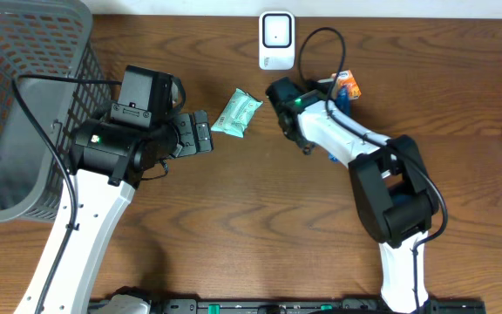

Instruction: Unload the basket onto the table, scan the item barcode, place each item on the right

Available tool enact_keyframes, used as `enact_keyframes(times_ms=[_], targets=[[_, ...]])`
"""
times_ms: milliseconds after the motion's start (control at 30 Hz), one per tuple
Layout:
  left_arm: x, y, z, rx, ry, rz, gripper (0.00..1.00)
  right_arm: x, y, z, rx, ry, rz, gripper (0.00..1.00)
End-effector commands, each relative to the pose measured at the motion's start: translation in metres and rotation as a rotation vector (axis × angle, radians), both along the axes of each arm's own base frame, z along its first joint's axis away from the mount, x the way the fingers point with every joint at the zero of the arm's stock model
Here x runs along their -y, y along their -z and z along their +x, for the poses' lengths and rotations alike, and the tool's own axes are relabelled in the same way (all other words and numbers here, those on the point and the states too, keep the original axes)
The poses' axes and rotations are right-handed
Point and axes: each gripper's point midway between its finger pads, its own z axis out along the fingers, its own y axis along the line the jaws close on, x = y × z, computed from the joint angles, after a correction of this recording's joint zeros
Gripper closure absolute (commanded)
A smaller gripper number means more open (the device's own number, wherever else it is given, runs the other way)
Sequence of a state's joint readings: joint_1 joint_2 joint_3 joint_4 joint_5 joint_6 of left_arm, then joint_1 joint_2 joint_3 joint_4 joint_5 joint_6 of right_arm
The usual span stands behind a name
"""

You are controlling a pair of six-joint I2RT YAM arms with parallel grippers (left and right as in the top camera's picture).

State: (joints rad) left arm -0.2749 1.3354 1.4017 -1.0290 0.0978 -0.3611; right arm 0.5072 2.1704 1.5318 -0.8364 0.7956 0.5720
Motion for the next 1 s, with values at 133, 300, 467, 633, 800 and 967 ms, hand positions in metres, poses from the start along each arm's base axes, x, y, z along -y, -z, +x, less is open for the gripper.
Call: enact_keyframes(times_ms=[133, 300, 467, 633, 800, 967], targets=[[-0.004, 0.001, 0.002, 0.000, 0.003, 0.020, 0.02, -0.040, 0.021, -0.011, -0.102, -0.160, 0.002, 0.66], [-0.004, 0.001, 0.002, 0.000, 0.003, 0.020, 0.02, -0.047, 0.018, -0.019, -0.134, -0.190, -0.020, 0.40], [-0.004, 0.001, 0.002, 0.000, 0.003, 0.021, 0.02, -0.041, 0.011, -0.013, -0.139, -0.185, -0.033, 0.16], [-0.004, 0.001, 0.002, 0.000, 0.003, 0.020, 0.02, -0.019, 0.008, -0.006, -0.124, -0.146, -0.072, 0.21], [-0.004, 0.001, 0.002, 0.000, 0.003, 0.020, 0.02, 0.004, 0.016, 0.004, -0.108, -0.084, -0.046, 0.26], [-0.004, 0.001, 0.002, 0.000, 0.003, 0.021, 0.02, -0.002, 0.040, 0.011, -0.197, -0.170, 0.049, 0.30]])
